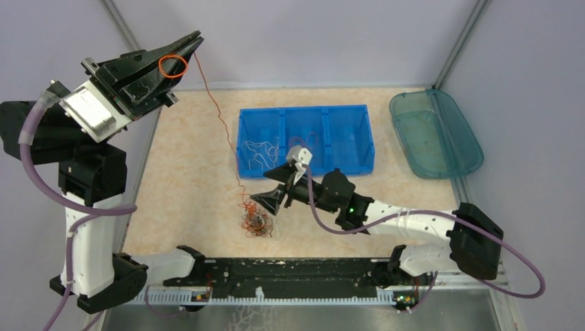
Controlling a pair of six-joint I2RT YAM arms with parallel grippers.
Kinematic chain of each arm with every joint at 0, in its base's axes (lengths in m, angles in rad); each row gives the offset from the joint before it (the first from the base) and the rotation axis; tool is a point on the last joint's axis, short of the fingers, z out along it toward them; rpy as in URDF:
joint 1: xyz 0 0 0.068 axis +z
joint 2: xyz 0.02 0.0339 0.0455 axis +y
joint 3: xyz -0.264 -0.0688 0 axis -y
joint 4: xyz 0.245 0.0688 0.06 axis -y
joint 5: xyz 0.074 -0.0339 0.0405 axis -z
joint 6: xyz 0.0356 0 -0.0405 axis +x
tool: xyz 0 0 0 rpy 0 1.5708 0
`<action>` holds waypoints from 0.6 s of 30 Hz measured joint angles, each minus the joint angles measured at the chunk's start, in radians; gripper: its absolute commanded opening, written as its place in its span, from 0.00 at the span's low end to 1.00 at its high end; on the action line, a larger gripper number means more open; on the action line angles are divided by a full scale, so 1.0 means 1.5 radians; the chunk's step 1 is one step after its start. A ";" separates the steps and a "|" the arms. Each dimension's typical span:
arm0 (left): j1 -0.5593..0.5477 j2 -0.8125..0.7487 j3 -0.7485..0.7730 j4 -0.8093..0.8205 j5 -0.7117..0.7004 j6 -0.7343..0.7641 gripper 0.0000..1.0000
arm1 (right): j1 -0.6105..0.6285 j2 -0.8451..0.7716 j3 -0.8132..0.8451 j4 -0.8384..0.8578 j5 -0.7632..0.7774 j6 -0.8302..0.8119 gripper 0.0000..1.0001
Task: Untangle the cables
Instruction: Untie the cable.
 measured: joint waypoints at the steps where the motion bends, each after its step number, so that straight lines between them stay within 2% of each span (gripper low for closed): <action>1: 0.000 0.000 0.000 -0.004 0.002 -0.002 0.00 | 0.000 0.010 0.013 -0.001 -0.013 -0.004 0.76; 4: 0.000 -0.001 0.000 -0.006 0.005 -0.007 0.00 | 0.001 0.044 0.058 0.008 -0.059 -0.002 0.71; 11: 0.000 -0.002 0.005 -0.006 0.011 -0.017 0.00 | 0.028 0.122 0.121 0.037 -0.090 0.003 0.57; 18: 0.000 0.012 0.034 -0.001 0.014 -0.019 0.00 | 0.031 0.220 0.139 0.095 -0.106 0.061 0.35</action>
